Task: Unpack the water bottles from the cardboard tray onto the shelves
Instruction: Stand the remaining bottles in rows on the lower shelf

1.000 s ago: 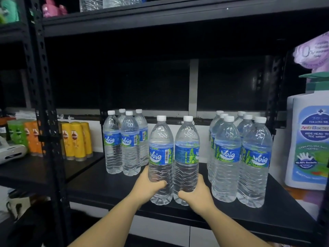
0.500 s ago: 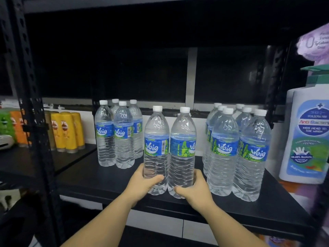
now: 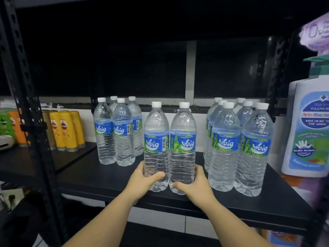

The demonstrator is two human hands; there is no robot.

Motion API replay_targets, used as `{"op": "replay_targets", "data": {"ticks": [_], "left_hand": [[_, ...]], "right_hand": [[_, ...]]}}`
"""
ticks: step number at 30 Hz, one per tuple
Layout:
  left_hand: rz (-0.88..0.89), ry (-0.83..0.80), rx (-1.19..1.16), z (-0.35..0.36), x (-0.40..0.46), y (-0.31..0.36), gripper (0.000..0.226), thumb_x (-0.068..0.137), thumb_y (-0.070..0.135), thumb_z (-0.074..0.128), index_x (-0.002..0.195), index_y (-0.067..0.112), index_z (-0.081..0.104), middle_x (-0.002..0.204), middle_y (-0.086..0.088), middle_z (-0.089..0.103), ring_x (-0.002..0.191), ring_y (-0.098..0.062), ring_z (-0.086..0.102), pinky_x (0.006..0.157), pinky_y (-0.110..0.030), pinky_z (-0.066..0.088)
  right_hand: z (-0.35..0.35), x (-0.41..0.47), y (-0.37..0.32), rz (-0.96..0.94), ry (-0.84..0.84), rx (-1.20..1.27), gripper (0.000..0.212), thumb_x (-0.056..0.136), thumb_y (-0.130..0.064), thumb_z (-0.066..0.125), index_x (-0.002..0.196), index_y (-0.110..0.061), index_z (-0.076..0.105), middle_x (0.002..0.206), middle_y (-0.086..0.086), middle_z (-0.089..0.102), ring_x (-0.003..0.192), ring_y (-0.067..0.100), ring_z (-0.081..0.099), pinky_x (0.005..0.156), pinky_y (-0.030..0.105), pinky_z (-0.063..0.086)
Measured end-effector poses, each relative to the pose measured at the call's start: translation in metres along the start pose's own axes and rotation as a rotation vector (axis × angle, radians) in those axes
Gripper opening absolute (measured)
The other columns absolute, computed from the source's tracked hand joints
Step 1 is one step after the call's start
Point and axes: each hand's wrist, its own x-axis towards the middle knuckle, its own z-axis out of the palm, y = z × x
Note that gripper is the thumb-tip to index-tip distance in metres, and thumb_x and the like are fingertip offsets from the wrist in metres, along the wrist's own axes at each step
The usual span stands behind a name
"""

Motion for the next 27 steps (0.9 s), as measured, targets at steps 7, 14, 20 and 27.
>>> {"op": "replay_targets", "data": {"ticks": [7,14,20,27], "left_hand": [[0.001,0.005,0.004,-0.001,0.001,-0.002,0.055,0.079,0.028,0.09,0.125,0.031,0.061,0.109,0.016,0.078,0.099,-0.002,0.075,0.093,-0.029,0.054],[-0.003,-0.027,-0.055,-0.005,0.004,-0.006,0.054,0.075,0.02,0.081,0.125,0.026,0.063,0.118,0.004,0.078,0.107,-0.01,0.074,0.102,-0.038,0.054],[0.017,0.018,-0.045,-0.008,0.004,-0.015,0.064,0.073,0.026,0.094,0.128,0.031,0.061,0.116,0.012,0.077,0.109,-0.006,0.072,0.096,-0.032,0.055],[-0.003,0.022,0.006,-0.009,0.005,-0.015,0.085,0.055,0.045,0.097,0.13,0.033,0.059,0.117,0.01,0.076,0.11,-0.003,0.07,0.094,-0.028,0.056]], "right_hand": [[-0.004,0.0,0.004,0.001,0.019,0.037,0.082,0.055,-0.036,0.099,0.122,-0.029,0.052,0.115,-0.018,0.067,0.099,-0.007,0.065,0.083,0.021,0.05],[-0.001,0.0,0.006,-0.034,0.002,0.002,0.09,0.054,-0.044,0.097,0.129,-0.039,0.049,0.112,-0.022,0.071,0.1,-0.008,0.066,0.09,0.025,0.053],[-0.002,0.002,0.009,-0.031,0.001,0.01,0.092,0.051,-0.048,0.097,0.13,-0.038,0.052,0.11,-0.022,0.073,0.098,-0.01,0.068,0.093,0.031,0.056],[-0.002,0.003,0.01,-0.032,-0.007,0.012,0.089,0.053,-0.044,0.098,0.129,-0.038,0.052,0.108,-0.021,0.075,0.097,-0.007,0.07,0.093,0.031,0.056]]}}
